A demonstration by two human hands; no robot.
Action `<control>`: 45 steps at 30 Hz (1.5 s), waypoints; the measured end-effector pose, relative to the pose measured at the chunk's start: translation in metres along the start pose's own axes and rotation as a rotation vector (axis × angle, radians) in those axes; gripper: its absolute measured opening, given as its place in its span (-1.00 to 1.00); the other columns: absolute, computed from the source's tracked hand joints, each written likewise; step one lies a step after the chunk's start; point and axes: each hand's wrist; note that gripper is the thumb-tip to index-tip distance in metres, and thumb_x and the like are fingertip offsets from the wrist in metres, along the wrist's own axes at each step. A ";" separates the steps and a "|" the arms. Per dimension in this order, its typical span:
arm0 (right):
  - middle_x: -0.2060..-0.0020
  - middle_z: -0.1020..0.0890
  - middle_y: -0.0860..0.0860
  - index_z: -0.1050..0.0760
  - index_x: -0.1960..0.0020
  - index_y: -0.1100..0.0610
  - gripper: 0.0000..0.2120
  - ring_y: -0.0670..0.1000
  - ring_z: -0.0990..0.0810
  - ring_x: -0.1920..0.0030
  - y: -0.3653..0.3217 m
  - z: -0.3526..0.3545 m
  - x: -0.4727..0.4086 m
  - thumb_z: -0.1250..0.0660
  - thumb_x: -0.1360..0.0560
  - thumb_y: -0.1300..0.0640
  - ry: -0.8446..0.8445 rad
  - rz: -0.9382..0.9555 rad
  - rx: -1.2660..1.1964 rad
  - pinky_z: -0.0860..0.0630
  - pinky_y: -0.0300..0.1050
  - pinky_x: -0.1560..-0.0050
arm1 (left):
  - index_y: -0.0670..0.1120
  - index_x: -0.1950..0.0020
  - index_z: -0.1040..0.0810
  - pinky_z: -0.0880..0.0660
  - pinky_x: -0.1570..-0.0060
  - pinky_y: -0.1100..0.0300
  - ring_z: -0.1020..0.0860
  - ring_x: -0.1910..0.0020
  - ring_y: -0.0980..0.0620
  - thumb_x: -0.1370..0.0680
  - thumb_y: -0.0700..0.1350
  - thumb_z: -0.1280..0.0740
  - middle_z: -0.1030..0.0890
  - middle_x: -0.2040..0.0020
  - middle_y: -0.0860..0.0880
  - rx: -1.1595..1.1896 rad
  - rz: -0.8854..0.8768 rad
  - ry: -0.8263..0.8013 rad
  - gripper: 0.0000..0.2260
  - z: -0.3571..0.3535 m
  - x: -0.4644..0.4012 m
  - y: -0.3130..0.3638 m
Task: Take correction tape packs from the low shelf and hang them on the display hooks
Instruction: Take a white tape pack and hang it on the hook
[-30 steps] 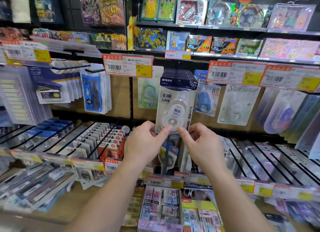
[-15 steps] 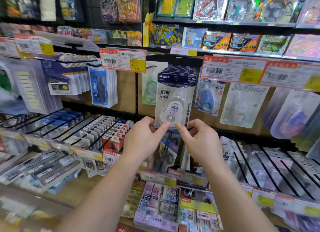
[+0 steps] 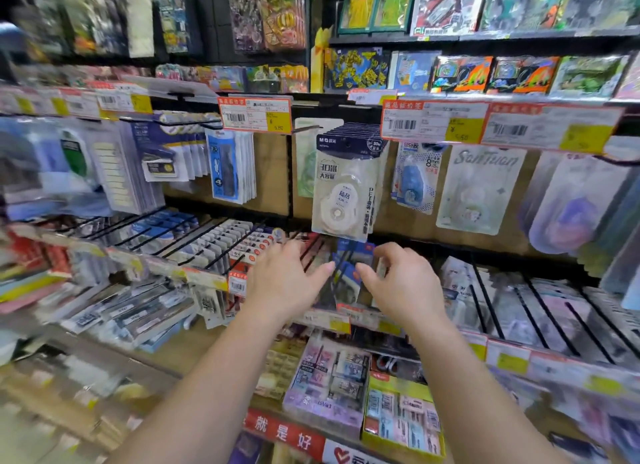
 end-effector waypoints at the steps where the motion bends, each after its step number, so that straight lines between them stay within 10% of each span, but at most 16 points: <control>1: -0.12 -0.59 0.00 -0.48 -0.31 -0.04 -0.54 0.09 -0.52 -0.17 -0.002 0.001 0.007 -0.29 -0.52 -0.26 -0.002 -0.006 0.008 -0.52 0.05 -0.12 | -0.04 -0.44 -0.38 -0.39 -0.32 -0.08 -0.41 -0.37 -0.12 -0.52 0.36 -0.20 -0.46 -0.37 -0.08 -0.019 -0.003 -0.012 -0.36 0.002 0.007 -0.001; 25: -0.34 -0.49 -0.01 -0.34 -0.49 -0.03 -0.42 0.09 -0.40 -0.37 0.009 0.001 0.183 -0.29 -0.54 -0.21 -0.195 -0.084 0.213 -0.38 -0.02 -0.30 | 0.00 -0.48 -0.32 -0.30 -0.37 -0.06 -0.34 -0.42 -0.14 -0.53 0.35 -0.22 -0.41 -0.41 -0.09 -0.084 -0.140 -0.277 -0.36 -0.027 0.157 -0.020; 45: -0.19 -0.62 0.07 -0.43 -0.39 0.00 -0.49 0.12 -0.57 -0.22 0.287 0.053 0.209 -0.34 -0.50 -0.17 -0.271 -0.627 0.156 -0.52 0.00 -0.17 | -0.06 -0.47 -0.35 -0.33 -0.35 -0.02 -0.38 -0.40 -0.17 -0.55 0.26 -0.25 -0.45 -0.40 -0.14 -0.079 -0.228 -0.641 -0.40 -0.215 0.171 0.141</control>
Point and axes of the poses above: each hand's wrist, its own x-axis away from the middle knuckle, its own z-axis out of the back of the hand, y = z × x
